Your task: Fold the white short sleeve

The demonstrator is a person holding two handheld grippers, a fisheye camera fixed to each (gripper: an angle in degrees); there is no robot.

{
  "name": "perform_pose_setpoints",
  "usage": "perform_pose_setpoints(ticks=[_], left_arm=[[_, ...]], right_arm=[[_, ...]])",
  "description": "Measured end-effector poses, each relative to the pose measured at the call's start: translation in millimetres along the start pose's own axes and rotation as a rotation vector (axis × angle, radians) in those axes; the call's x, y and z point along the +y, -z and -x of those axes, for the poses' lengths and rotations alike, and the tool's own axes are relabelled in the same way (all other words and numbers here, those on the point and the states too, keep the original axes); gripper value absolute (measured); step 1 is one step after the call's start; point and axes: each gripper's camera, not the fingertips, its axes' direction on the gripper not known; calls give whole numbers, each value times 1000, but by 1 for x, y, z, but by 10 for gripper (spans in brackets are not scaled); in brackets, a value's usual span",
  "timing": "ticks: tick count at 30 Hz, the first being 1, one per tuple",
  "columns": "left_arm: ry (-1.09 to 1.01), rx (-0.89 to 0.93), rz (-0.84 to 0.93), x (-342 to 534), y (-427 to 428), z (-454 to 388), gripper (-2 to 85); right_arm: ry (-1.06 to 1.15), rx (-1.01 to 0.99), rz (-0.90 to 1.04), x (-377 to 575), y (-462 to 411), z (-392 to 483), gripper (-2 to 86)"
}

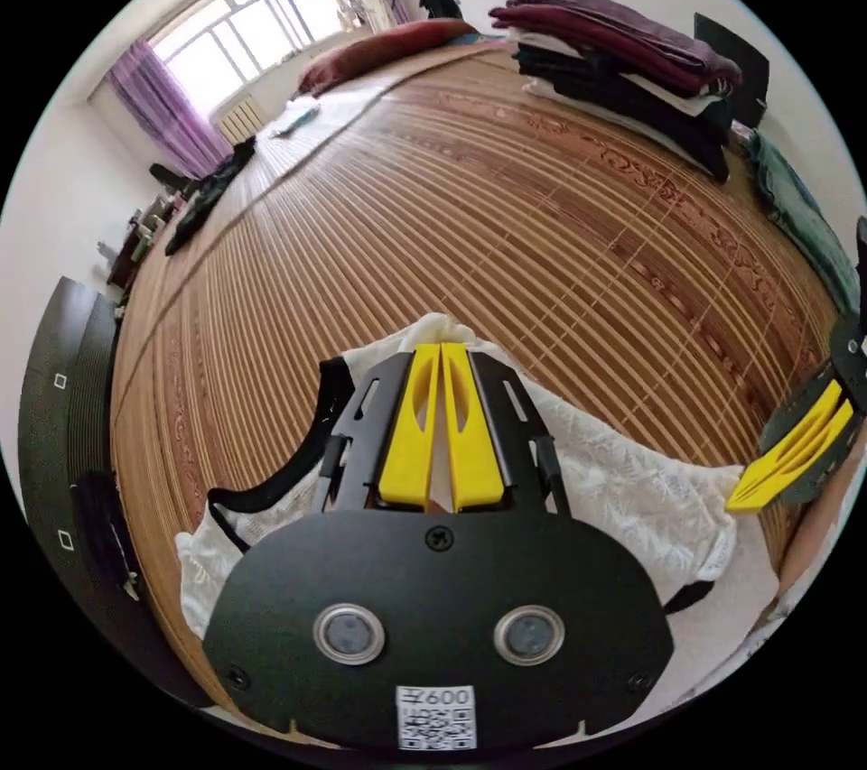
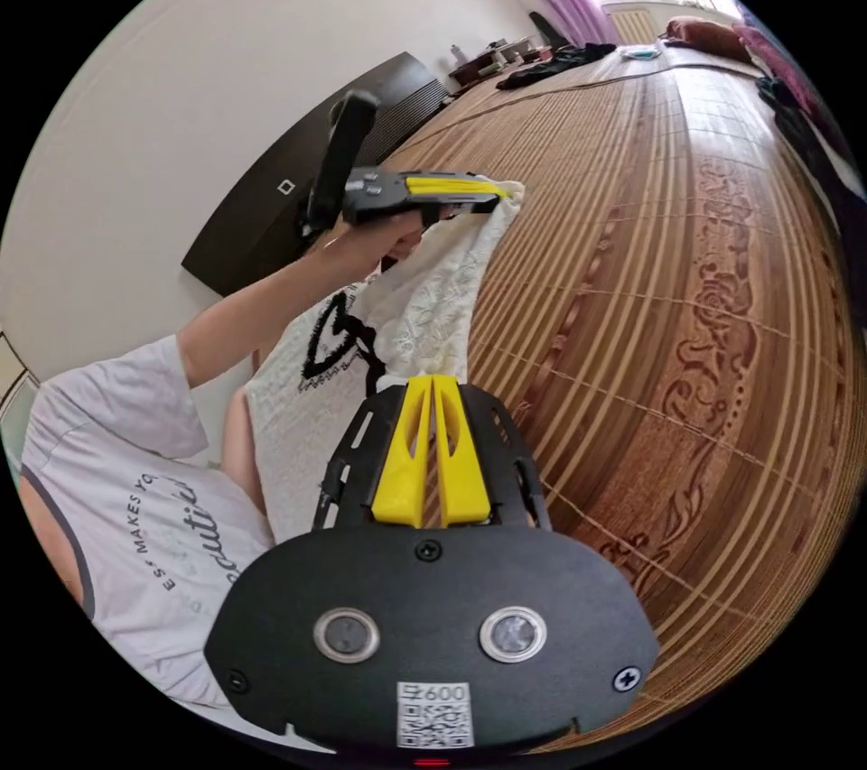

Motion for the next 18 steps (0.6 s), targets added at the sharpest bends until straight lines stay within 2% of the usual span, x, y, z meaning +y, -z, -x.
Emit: perform_pose_setpoints(ticks=[2, 9, 14, 18], left_arm=[[-35, -40, -9, 3, -1, -6, 3], [49, 103, -35, 11, -8, 31, 6], [57, 112, -42, 12, -10, 39, 8], [63, 121, -49, 12, -10, 46, 7]], right_arm=[[3, 8, 11, 0, -7, 5, -8], [-4, 39, 21, 4, -26, 18, -8], [14, 63, 22, 13, -29, 30, -8], [40, -20, -89, 22, -13, 43, -9]])
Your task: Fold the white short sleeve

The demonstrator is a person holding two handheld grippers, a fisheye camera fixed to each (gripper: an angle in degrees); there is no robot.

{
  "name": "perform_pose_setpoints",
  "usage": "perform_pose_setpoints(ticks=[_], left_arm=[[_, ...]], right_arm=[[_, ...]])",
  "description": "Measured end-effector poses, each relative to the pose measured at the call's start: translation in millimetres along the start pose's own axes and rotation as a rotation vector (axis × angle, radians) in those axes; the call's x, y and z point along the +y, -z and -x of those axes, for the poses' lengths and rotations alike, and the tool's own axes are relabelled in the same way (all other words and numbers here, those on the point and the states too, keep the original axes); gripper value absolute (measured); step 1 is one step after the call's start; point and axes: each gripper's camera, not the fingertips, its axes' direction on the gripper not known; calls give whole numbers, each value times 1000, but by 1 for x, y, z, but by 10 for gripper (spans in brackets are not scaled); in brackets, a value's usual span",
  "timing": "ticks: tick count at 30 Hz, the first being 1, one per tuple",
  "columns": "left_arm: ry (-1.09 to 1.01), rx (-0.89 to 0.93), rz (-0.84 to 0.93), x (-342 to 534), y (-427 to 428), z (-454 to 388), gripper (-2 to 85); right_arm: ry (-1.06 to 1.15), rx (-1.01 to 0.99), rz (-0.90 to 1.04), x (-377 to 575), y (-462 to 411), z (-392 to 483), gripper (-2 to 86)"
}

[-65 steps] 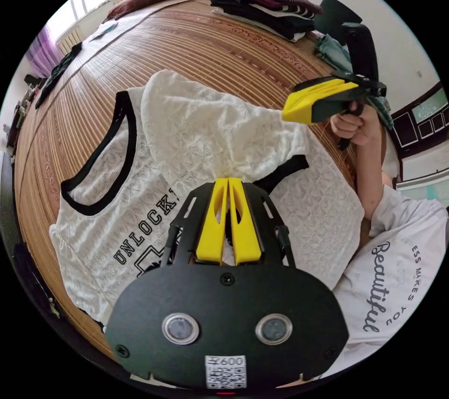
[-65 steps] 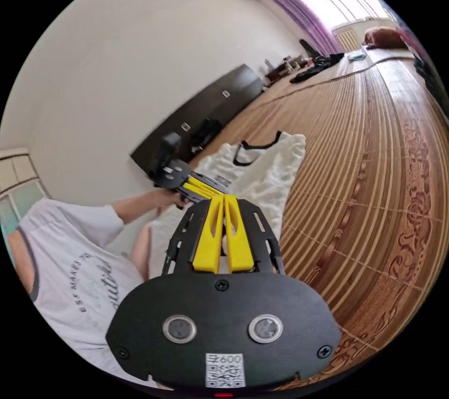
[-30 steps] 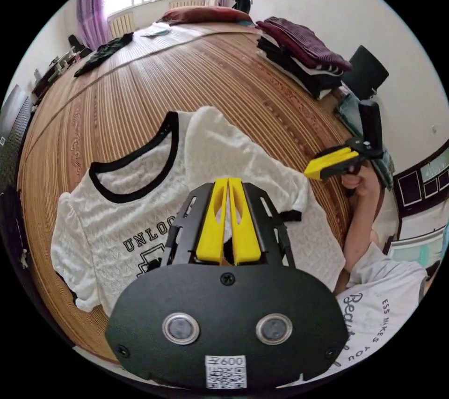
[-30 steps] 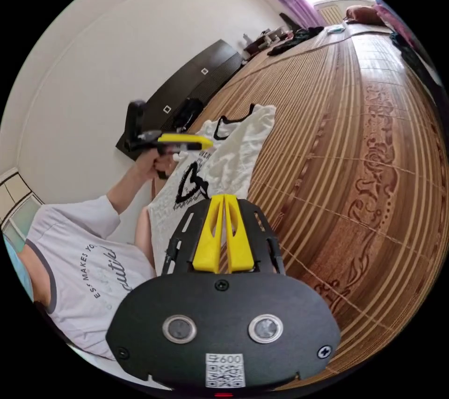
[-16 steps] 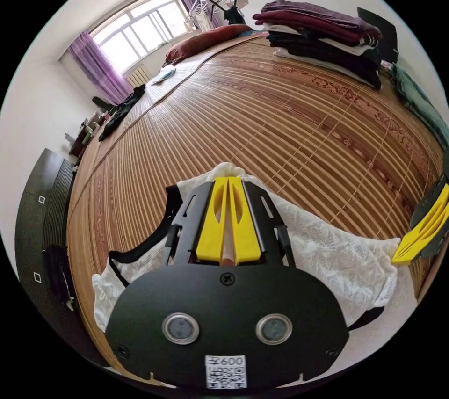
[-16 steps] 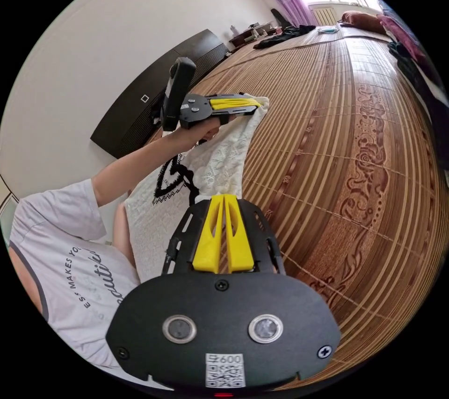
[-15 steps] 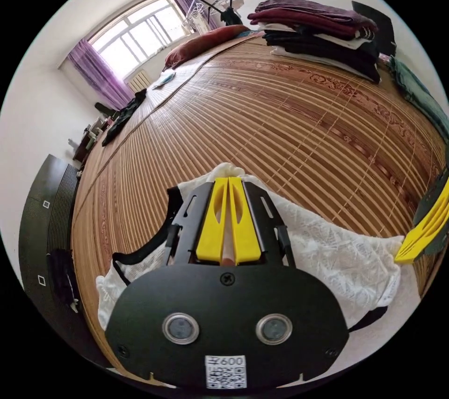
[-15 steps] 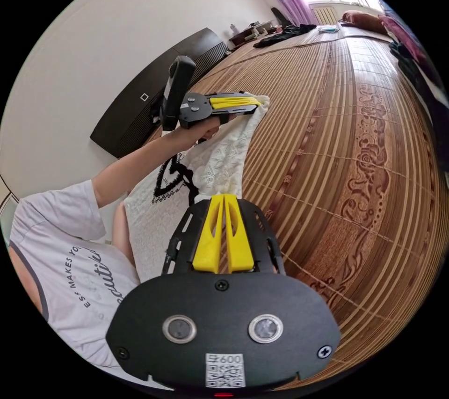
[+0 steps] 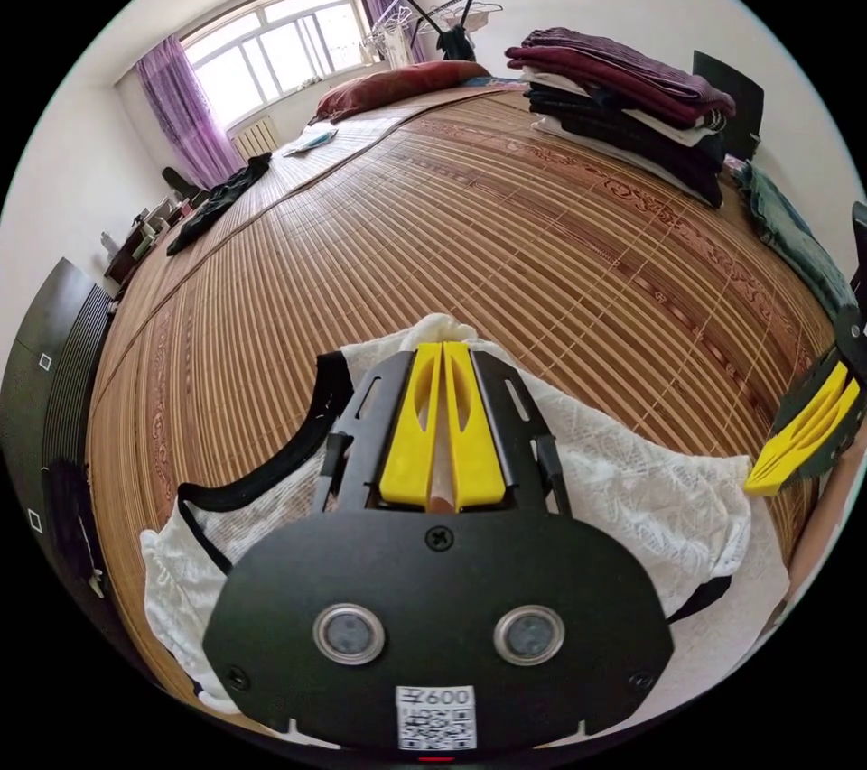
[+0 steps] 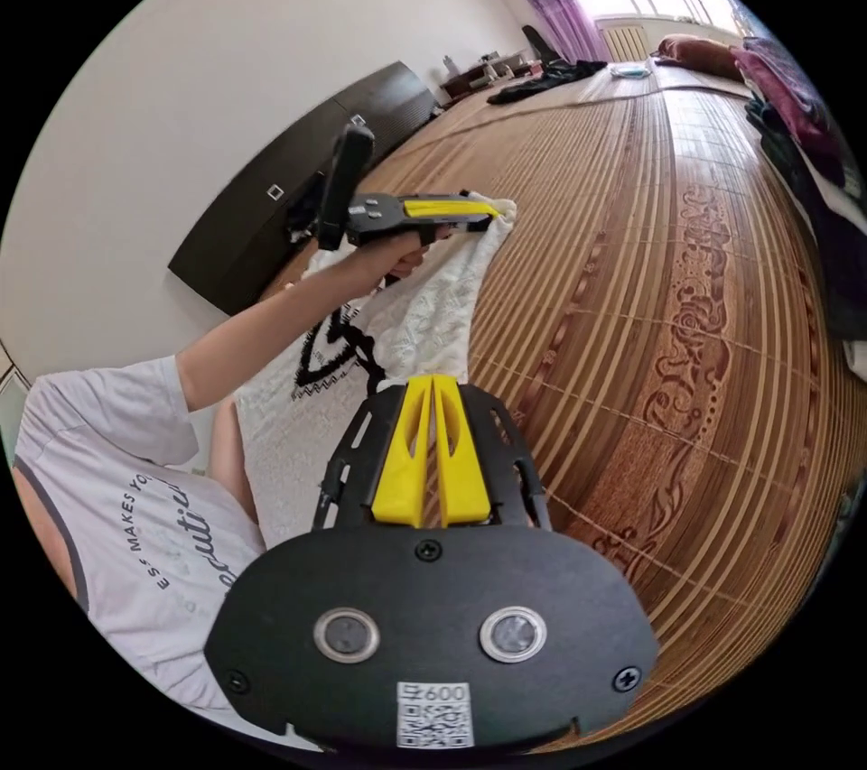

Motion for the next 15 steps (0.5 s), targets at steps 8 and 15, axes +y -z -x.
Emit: perform_pose_setpoints(ticks=[8, 15], left_arm=[[-5, -8, -15, -5, 6, 8, 7], [58, 106, -18, -14, 12, 39, 8]], right_arm=[[37, 191, -20, 0, -32, 29, -8], [-74, 210, 61, 7, -35, 13, -8]])
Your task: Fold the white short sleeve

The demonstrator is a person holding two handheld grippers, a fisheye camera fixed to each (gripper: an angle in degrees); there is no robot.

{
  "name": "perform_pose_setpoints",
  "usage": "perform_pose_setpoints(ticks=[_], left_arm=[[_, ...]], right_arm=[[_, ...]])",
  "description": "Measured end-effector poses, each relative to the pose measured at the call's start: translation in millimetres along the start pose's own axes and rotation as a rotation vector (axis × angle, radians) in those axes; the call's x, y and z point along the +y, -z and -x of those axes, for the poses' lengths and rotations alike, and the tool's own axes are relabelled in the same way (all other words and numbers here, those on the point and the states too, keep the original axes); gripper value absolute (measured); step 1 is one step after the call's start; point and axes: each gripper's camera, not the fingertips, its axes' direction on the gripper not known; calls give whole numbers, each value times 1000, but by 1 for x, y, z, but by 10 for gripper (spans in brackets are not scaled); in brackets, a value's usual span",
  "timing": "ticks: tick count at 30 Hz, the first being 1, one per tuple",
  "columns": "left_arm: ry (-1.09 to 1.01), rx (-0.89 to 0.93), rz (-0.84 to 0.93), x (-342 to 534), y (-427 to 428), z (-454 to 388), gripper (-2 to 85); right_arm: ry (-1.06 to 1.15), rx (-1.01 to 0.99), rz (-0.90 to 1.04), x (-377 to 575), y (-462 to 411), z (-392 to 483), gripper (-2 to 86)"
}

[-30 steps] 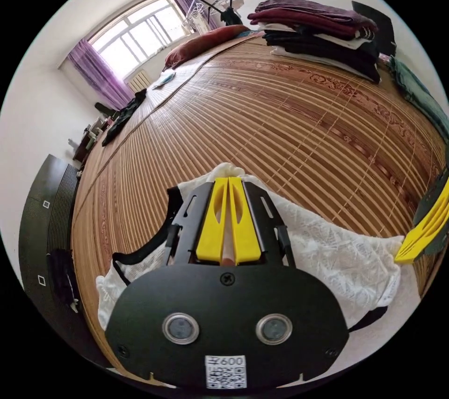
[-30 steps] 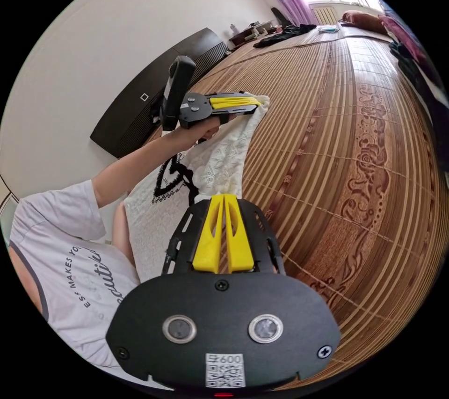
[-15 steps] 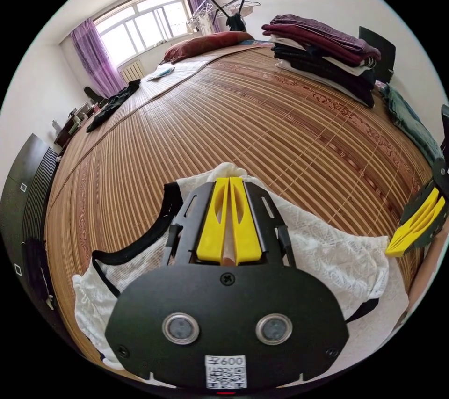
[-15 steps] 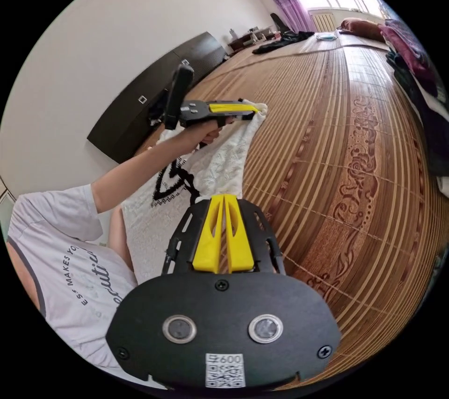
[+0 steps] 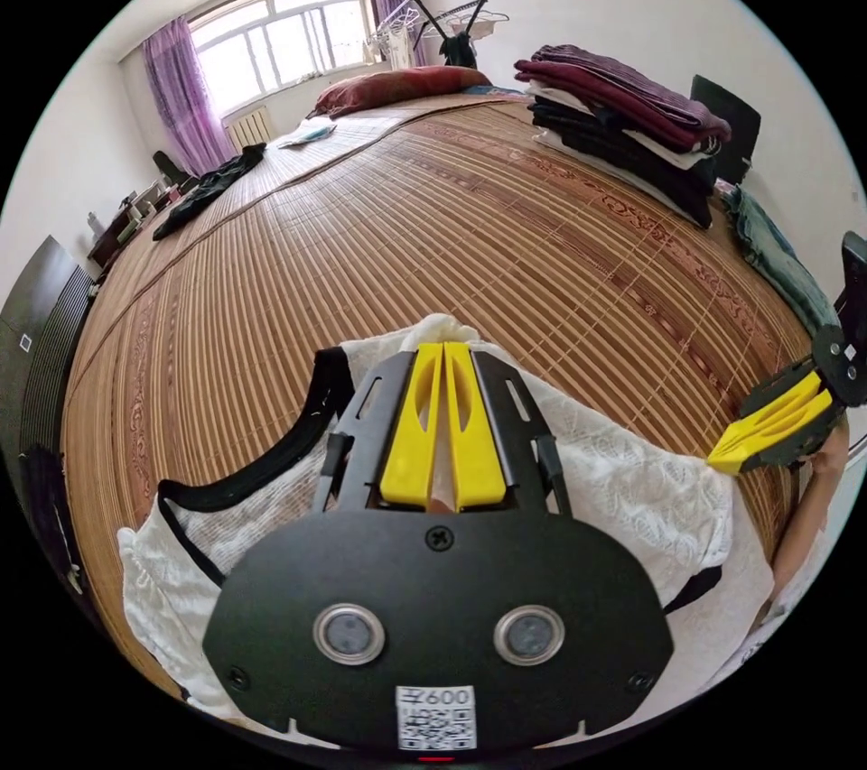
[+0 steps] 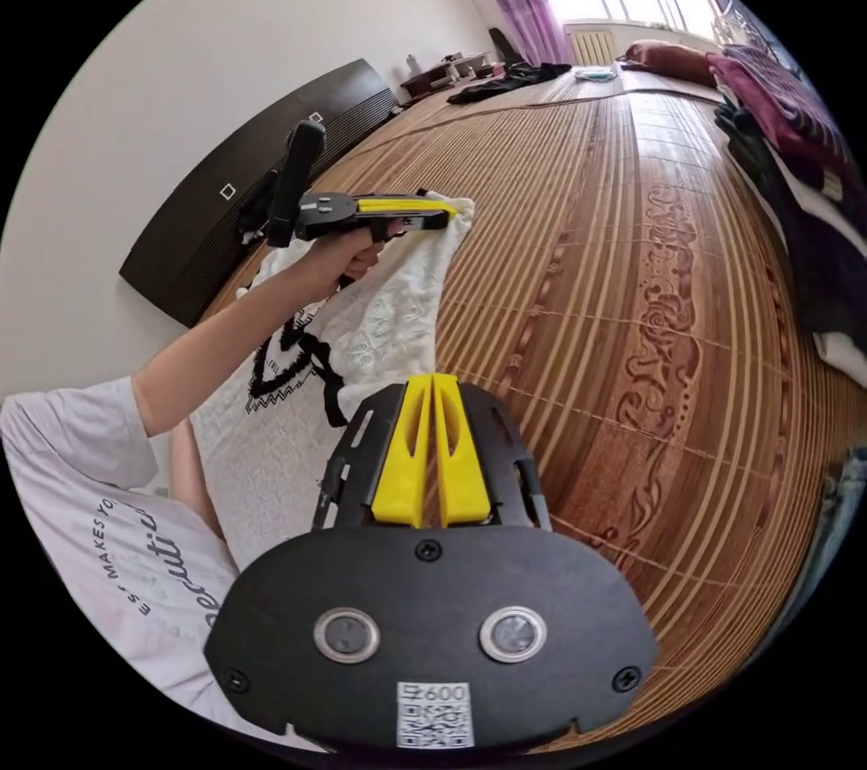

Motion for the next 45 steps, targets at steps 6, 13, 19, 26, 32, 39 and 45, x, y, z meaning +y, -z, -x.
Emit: perform_pose_setpoints(ticks=[6, 13, 19, 26, 32, 39, 45], left_arm=[[52, 99, -4, -8, 8, 22, 9], [20, 38, -4, -19, 21, 8, 10], [-51, -91, -6, -27, 36, -22, 11], [-228, -310, 8, -35, 50, -71, 6], [-288, -384, 19, -43, 71, -81, 3], [-230, -216, 56, -69, 117, -37, 3], [-34, -12, 78, -90, 161, 26, 7]], right_arm=[[65, -95, -110, 8, 22, 10, -8], [105, -17, -123, 6, 28, 24, -8], [45, -200, -215, 8, 53, 1, -9], [59, -99, -29, -17, 27, 9, -9], [68, -9, 27, -29, 31, 8, -9], [58, -31, 27, -41, 45, -13, -8], [49, -26, 30, -53, 57, -37, -8]])
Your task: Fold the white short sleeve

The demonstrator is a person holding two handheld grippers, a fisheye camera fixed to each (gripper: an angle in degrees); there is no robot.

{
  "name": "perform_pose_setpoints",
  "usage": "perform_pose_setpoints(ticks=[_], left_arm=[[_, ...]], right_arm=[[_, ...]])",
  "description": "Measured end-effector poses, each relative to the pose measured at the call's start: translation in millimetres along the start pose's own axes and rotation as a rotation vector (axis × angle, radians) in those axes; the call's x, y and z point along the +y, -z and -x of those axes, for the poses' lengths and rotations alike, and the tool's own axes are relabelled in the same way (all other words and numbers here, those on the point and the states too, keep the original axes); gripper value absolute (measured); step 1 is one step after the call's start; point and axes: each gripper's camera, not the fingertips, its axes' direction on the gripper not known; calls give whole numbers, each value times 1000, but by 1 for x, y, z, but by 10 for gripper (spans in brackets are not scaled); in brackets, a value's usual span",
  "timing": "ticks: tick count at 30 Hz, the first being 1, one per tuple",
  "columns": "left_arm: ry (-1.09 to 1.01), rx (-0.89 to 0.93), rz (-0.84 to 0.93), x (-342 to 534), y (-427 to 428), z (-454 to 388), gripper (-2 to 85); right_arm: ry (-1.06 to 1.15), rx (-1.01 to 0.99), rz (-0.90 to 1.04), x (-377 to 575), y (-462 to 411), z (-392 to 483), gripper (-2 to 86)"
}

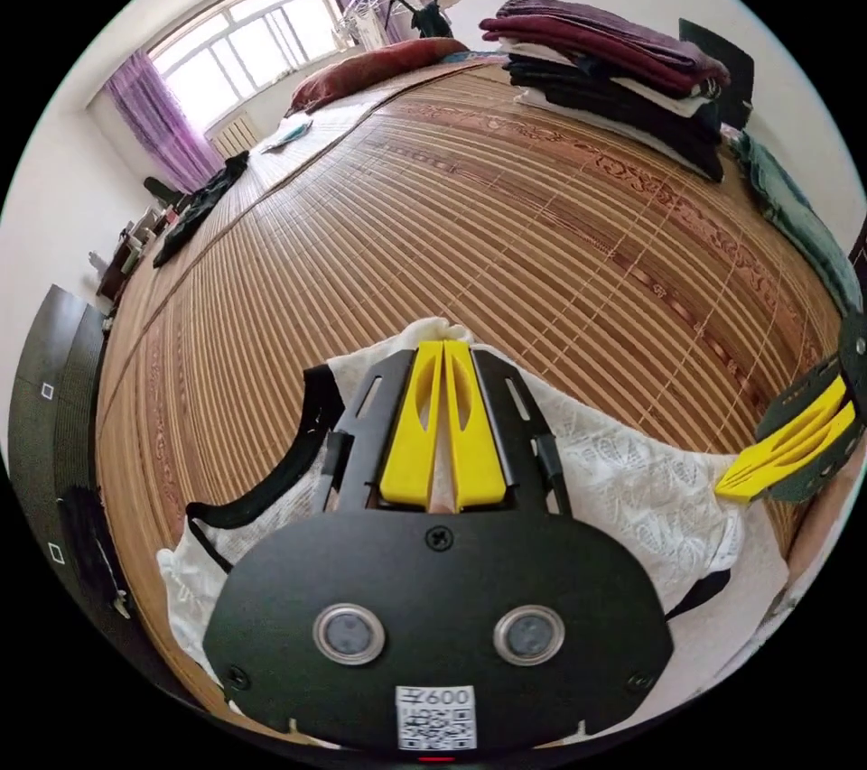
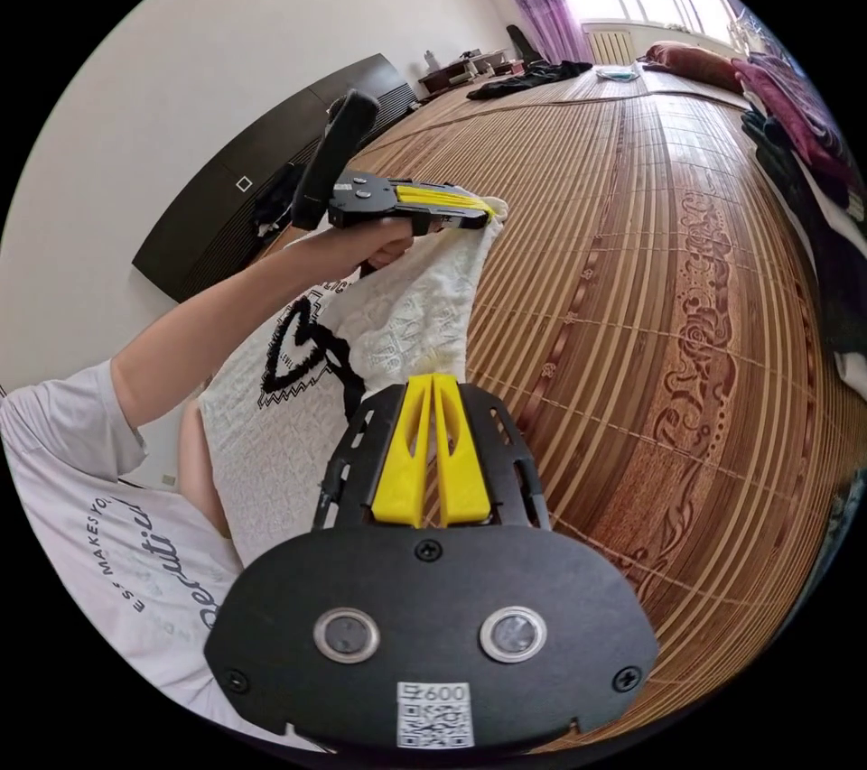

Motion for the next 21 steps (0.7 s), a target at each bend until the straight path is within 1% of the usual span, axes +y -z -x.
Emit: perform_pose_setpoints(ticks=[1, 3, 4, 6, 7, 8, 9, 10, 11, 12, 13, 14, 15, 17, 18, 19, 20, 21], left_arm=[[32, 42, -8, 1, 5, 11, 7], [188, 264, -33, 10, 19, 63, 8], [236, 335, -38, 14, 20, 78, 8], [385, 603, -80, 35, 19, 128, 7], [424, 667, -94, 43, 18, 138, 7], [491, 778, -124, 57, 16, 156, 6], [524, 835, -174, 69, 23, 167, 5], [528, 853, -207, 74, 29, 170, 5], [535, 850, -306, 87, 47, 176, 3], [551, 823, -456, 108, 71, 180, 3], [557, 825, -543, 121, 82, 182, 2], [597, 824, -715, 149, 98, 185, 2], [682, 806, -839, 174, 108, 187, 2], [802, 811, -925, 197, 119, 185, 1], [851, 850, -913, 202, 126, 182, 1], [835, 871, -902, 201, 132, 179, 1], [764, 899, -847, 194, 148, 171, 1], [678, 897, -744, 181, 168, 157, 1]], right_arm=[[-2, -4, -1, -2, 2, -6, -8], [-12, -18, -3, -4, 6, -17, -8], [-21, -27, -7, -6, 9, -25, -9], [-24, -34, -7, -8, 13, -37, -9], [-25, -35, -11, -9, 16, -43, -9], [-24, -34, -11, -11, 17, -50, -9], [-24, -33, -11, -12, 18, -53, -9], [-22, -29, -7, -13, 19, -60, -9], [-17, -25, -6, -15, 21, -66, -9], [-17, -25, -8, -15, 22, -69, -9], [-19, -27, -8, -17, 22, -77, -9], [-22, -31, -8, -18, 23, -86, -9], [-22, -33, -9, -18, 23, -91, -9], [-27, -45, -13, -20, 24, -109, -9], [-30, -50, -14, -20, 24, -115, -9], [-35, -59, -17, -21, 24, -125, -9], [-37, -65, -19, -21, 24, -135, -9], [-38, -65, -19, -21, 24, -140, -9]])
